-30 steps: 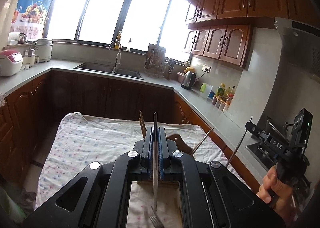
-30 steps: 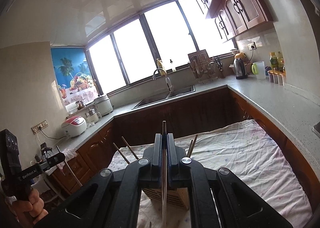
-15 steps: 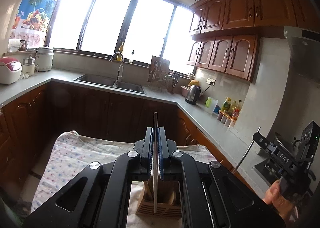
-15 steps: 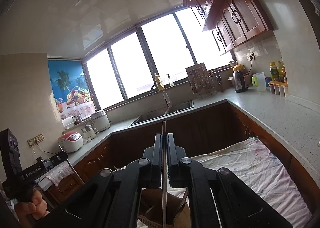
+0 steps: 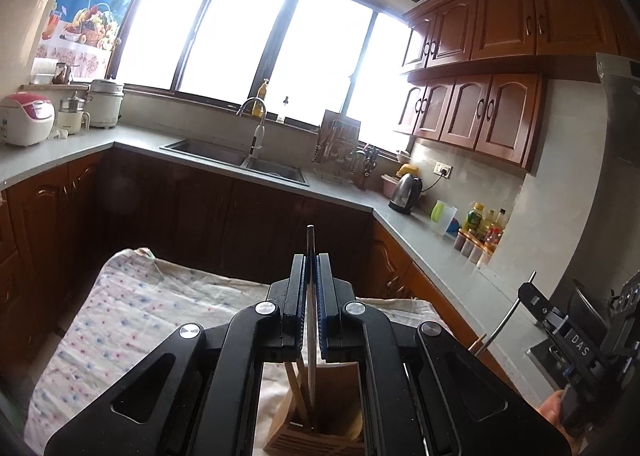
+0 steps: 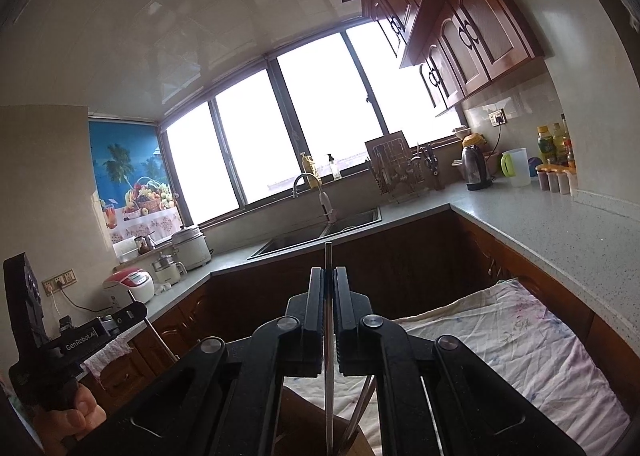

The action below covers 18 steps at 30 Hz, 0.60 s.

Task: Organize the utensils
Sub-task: 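Lift both held metal chopsticks upright and lower them into the wooden holder, then open both grippers to release the chopsticks inside the holder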

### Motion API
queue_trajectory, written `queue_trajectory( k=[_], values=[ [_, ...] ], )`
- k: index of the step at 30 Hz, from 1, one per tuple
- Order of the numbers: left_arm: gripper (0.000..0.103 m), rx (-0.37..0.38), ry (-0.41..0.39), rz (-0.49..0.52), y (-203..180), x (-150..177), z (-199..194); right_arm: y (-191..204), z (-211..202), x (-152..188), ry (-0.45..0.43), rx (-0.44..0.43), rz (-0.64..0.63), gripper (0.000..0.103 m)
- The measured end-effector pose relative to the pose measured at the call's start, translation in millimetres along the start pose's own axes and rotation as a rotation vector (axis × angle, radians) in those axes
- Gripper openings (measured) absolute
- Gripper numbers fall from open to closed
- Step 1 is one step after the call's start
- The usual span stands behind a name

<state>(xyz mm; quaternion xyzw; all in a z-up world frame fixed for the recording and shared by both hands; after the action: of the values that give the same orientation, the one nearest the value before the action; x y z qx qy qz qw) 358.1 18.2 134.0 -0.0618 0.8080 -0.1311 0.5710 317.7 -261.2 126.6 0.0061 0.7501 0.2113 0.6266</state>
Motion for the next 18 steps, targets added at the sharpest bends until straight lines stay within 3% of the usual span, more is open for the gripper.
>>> queue_trajectory(
  k=[10,18],
  values=[
    [0.004,0.002,0.098,0.021,3.4,51.7,15.7,-9.9,4.0,54.7,0.071,0.022,0.031,0.004],
    [0.004,0.016,0.139,0.055,-1.5,61.9,20.8,-20.9,11.4,71.8,0.163,0.026,0.068,0.005]
  ],
)
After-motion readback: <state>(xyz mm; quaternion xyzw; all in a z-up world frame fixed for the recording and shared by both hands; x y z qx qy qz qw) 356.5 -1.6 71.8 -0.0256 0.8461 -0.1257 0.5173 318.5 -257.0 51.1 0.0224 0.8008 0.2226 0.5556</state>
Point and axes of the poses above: each gripper's, at about its wrist camera, not at the fingertips, and z roughly the way its jaws point, y to its left, x to its underside, the point moved 2 cm from there along z, roughly the way its jaws point, and after that the axes turned 6 degrees about -x, right-handed, at the moved point
